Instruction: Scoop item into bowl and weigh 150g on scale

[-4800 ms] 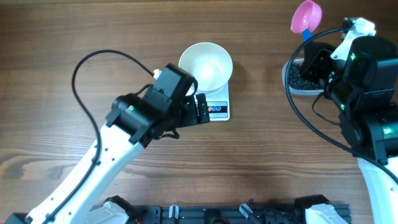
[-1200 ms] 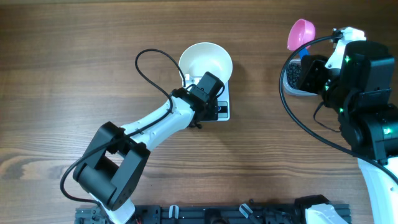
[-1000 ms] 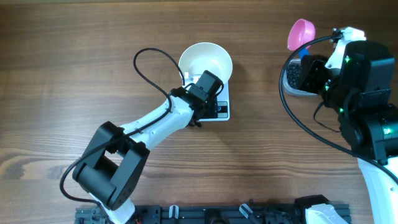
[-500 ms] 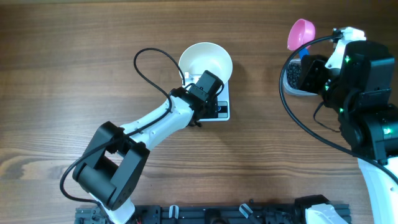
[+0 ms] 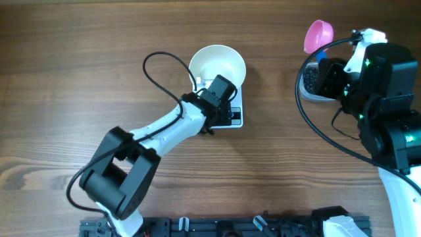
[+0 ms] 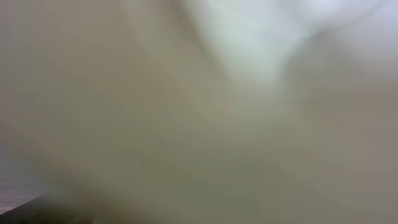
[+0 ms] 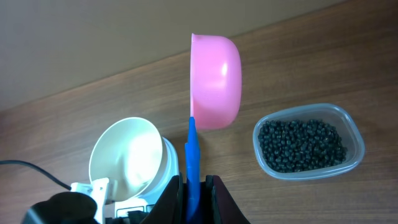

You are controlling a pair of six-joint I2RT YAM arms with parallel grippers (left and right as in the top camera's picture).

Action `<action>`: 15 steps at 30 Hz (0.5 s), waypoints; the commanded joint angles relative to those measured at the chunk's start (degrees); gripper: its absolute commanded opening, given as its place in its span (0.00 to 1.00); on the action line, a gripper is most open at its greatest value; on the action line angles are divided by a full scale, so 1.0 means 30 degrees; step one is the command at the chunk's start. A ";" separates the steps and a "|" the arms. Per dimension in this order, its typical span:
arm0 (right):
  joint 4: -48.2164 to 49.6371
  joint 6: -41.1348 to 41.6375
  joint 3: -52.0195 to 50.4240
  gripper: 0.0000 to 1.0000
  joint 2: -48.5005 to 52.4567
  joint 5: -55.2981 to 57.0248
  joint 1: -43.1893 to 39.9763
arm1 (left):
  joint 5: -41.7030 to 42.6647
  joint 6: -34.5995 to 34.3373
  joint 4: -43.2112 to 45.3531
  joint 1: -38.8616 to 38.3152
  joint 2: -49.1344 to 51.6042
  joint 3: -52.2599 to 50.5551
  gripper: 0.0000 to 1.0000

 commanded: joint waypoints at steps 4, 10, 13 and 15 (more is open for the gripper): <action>0.0087 0.0102 0.0233 0.04 0.0058 -0.0306 -0.0058 | 0.0160 -0.0255 0.0007 0.0095 0.1078 -0.0168 1.00; 0.0138 0.0095 0.0233 0.04 0.0058 -0.0306 -0.0058 | -0.0109 -0.0248 0.0000 0.0109 0.1071 -0.0168 1.00; 0.0131 0.0087 0.0233 0.04 0.0058 -0.0306 -0.0058 | -0.0597 -0.0255 0.0000 0.0109 0.1078 -0.0168 1.00; 0.0138 0.0087 0.0233 0.04 0.0058 -0.0306 -0.0058 | -0.0721 -0.0255 0.0000 0.0109 0.1078 -0.0168 1.00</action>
